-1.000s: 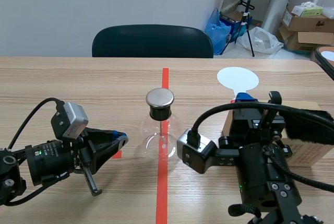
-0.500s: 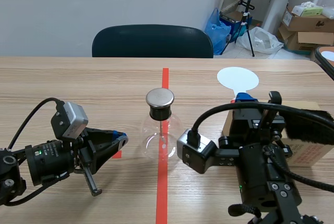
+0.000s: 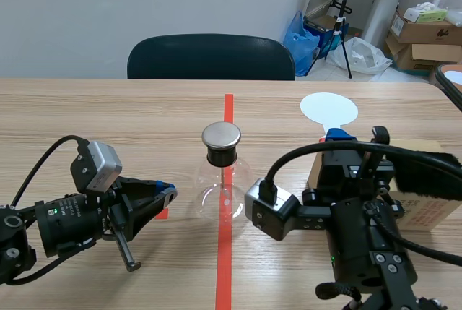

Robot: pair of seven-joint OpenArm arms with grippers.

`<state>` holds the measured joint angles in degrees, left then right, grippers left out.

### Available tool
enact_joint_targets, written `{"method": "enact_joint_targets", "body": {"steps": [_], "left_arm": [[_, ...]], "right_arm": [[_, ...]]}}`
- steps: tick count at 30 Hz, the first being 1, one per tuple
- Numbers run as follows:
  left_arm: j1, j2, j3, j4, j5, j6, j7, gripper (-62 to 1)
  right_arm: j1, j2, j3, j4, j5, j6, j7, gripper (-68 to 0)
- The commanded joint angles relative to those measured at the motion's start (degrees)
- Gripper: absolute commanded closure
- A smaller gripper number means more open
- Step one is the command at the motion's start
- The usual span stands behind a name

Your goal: Do the electroscope experiment

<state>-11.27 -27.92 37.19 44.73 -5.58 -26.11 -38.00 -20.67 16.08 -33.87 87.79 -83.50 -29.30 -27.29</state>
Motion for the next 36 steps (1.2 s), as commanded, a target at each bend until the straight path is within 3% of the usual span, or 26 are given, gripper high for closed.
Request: {"method": "enact_joint_targets", "body": {"steps": [1,24,36], "left_arm": [[0.02,0.24,0.09,1.33,-0.57,-0.11,-0.96,-3.0],[0.04,0.24,0.09,1.33,-0.57,-0.11,-0.96,-3.0],[0.17,0.24,0.09,1.33,-0.57,-0.11,-0.96,-3.0]], "right_arm": [[0.81,0.74,0.2,0.81,-0.2,-0.63,-0.24,-1.5],[0.81,0.7,0.35,0.81,0.17,-0.66,-0.04,-1.5],[-2.27,0.39,7.15,4.26,1.7,-0.68,4.81,-1.5]]}}
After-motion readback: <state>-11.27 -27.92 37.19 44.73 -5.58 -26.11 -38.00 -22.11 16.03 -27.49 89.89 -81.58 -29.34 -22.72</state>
